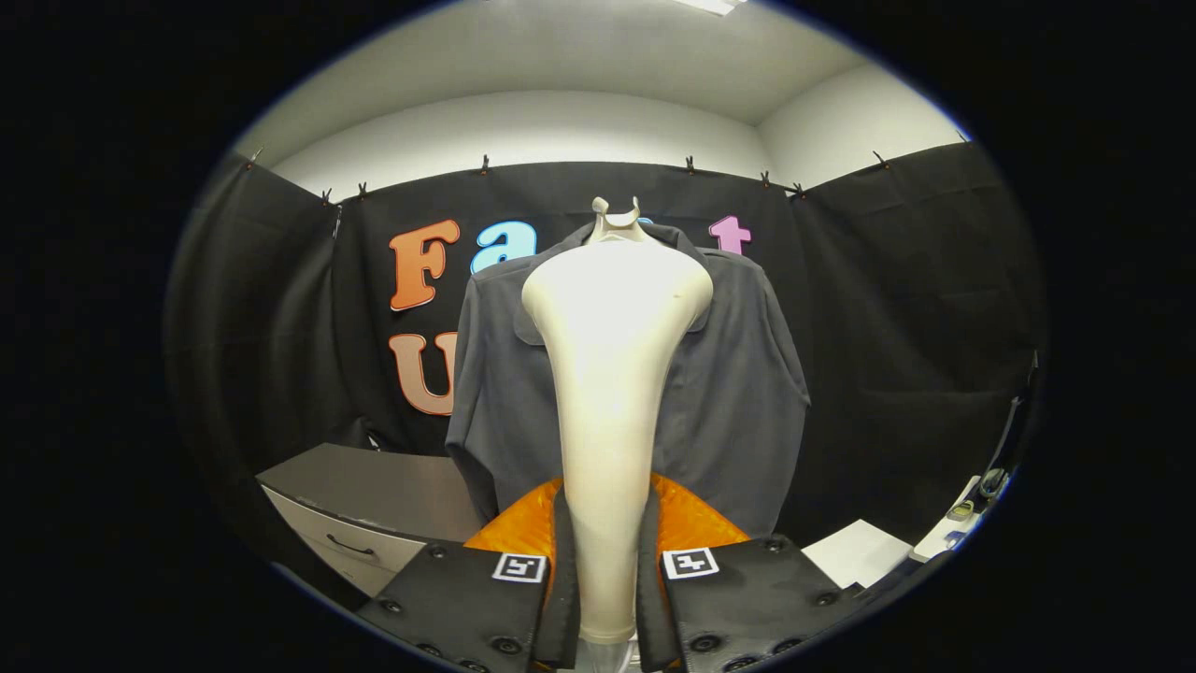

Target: Iron the clothes twice with a garment steamer, once on the left side and once on the right side.

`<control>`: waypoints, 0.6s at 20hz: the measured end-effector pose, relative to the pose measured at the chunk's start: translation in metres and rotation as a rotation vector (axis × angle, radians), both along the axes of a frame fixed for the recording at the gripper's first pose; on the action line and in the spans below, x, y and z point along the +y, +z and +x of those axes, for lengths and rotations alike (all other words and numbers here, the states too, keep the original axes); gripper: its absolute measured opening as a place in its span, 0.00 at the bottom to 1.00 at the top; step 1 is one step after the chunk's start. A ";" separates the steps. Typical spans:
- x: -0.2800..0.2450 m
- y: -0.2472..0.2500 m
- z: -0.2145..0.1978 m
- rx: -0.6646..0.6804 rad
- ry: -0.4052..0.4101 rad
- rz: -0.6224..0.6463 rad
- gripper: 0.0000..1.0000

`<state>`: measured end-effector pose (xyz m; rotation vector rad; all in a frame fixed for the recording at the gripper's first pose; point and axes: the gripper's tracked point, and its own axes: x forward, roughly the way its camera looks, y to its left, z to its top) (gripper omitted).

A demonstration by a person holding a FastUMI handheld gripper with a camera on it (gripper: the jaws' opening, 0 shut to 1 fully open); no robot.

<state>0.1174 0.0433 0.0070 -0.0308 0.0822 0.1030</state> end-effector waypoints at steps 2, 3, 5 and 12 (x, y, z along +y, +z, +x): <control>-0.001 0.000 0.001 -0.001 -0.005 -0.001 0.32; -0.001 0.000 0.002 -0.001 -0.006 -0.001 0.32; 0.000 -0.003 0.003 0.003 -0.005 -0.002 0.32; 0.005 -0.009 0.007 0.017 -0.002 0.004 0.32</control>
